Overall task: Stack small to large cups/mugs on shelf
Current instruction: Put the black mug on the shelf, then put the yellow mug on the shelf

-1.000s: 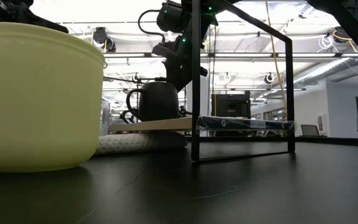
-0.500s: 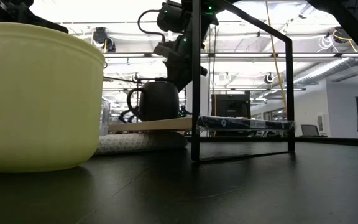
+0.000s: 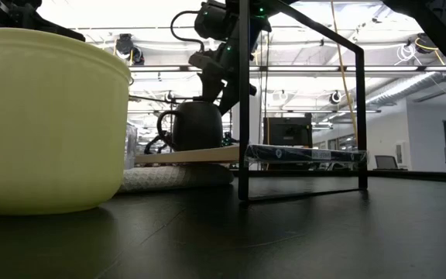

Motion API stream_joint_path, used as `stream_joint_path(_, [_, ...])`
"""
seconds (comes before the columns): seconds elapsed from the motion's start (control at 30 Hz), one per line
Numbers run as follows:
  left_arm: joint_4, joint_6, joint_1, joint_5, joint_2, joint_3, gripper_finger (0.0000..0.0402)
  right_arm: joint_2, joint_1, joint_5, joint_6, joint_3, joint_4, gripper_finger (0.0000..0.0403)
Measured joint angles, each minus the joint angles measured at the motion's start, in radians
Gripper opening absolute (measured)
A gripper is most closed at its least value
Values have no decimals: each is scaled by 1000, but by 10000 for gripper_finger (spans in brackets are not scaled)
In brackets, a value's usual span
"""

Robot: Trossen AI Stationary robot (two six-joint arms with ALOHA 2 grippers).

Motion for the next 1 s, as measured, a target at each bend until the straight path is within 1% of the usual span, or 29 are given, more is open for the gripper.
stream_joint_path(0.5, [0,0,0,1,0,0,33,-6,-2,4,-48,0,57,238])
stream_joint_path(0.83, [-2,0,0,0,0,0,33,-48,-15,7,-62,0,56,238])
stream_joint_path(1.0, [-7,0,0,-7,0,0,33,-92,-24,8,-86,0,55,238])
